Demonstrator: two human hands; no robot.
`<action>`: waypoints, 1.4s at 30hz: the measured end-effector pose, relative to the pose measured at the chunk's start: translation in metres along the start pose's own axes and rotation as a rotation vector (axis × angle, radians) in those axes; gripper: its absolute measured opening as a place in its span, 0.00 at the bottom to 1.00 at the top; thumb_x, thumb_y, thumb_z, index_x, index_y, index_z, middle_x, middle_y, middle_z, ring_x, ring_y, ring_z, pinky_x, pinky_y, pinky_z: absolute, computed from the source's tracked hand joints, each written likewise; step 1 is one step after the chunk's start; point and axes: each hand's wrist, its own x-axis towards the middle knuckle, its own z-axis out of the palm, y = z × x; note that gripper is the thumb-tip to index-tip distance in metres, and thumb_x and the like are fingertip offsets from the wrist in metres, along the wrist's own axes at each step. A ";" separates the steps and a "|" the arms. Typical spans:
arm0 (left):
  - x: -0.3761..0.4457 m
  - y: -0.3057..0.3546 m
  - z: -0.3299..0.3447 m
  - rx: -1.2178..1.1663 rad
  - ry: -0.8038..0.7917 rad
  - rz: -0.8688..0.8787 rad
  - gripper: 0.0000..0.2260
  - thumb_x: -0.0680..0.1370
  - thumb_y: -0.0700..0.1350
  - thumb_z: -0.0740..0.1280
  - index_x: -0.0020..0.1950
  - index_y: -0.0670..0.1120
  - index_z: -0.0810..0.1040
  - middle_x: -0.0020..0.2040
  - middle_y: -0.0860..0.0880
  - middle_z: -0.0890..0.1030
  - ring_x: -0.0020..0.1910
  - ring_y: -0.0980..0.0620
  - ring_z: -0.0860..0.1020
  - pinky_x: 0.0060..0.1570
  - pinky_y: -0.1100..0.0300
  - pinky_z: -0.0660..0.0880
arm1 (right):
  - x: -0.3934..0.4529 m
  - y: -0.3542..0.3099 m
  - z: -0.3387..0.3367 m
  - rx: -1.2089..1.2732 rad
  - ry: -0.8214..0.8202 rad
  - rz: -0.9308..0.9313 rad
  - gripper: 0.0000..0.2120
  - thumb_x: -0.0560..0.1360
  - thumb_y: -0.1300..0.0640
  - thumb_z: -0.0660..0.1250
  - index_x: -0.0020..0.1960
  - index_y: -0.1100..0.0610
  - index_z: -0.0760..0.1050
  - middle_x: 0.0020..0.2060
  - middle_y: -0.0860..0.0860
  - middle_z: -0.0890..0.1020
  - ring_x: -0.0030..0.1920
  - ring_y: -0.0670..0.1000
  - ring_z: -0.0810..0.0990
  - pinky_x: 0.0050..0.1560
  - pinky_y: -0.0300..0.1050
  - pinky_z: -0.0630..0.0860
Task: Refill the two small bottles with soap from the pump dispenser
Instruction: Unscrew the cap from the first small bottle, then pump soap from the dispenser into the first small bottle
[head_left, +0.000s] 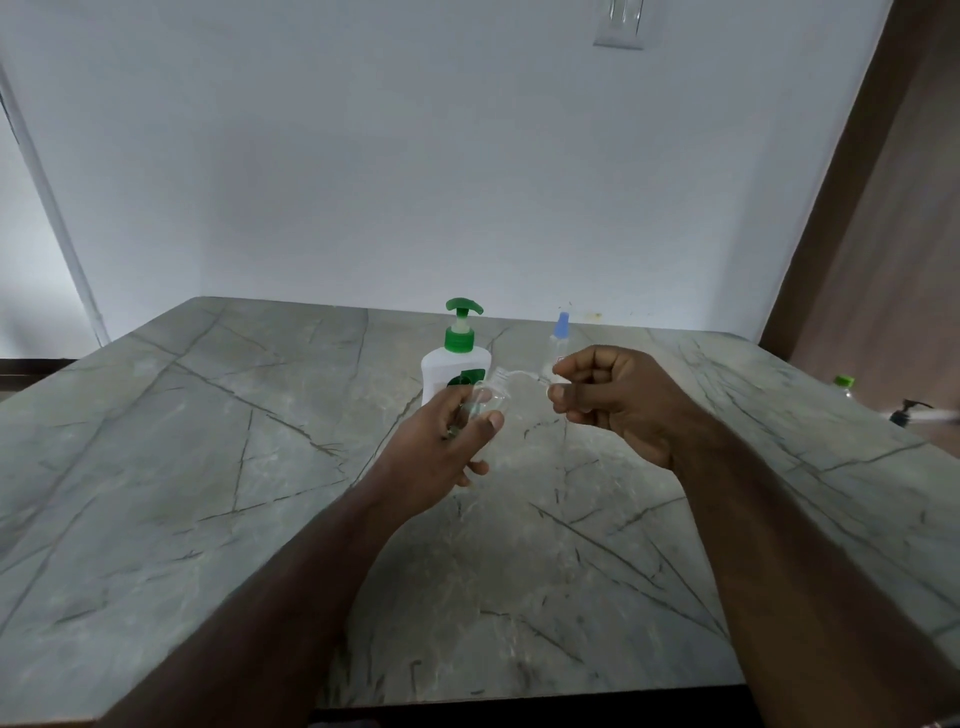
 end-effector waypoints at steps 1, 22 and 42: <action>0.000 0.000 0.000 0.002 0.002 -0.003 0.18 0.81 0.56 0.63 0.67 0.49 0.72 0.52 0.51 0.81 0.41 0.54 0.84 0.36 0.59 0.81 | 0.000 0.000 0.000 -0.076 -0.003 -0.004 0.14 0.69 0.64 0.75 0.53 0.58 0.81 0.44 0.55 0.85 0.42 0.50 0.82 0.42 0.41 0.78; -0.002 0.001 0.000 -0.059 0.082 -0.023 0.12 0.81 0.55 0.64 0.63 0.55 0.70 0.52 0.53 0.81 0.46 0.54 0.83 0.42 0.52 0.83 | -0.004 0.029 0.018 -0.135 0.078 0.002 0.13 0.68 0.64 0.77 0.52 0.60 0.80 0.44 0.57 0.85 0.41 0.51 0.84 0.44 0.45 0.82; -0.001 -0.007 -0.001 0.008 0.044 -0.065 0.19 0.77 0.60 0.65 0.65 0.55 0.67 0.54 0.58 0.79 0.53 0.56 0.80 0.55 0.44 0.79 | 0.023 0.059 0.010 -0.570 0.158 0.032 0.14 0.66 0.56 0.77 0.51 0.53 0.80 0.42 0.52 0.84 0.42 0.53 0.84 0.44 0.53 0.83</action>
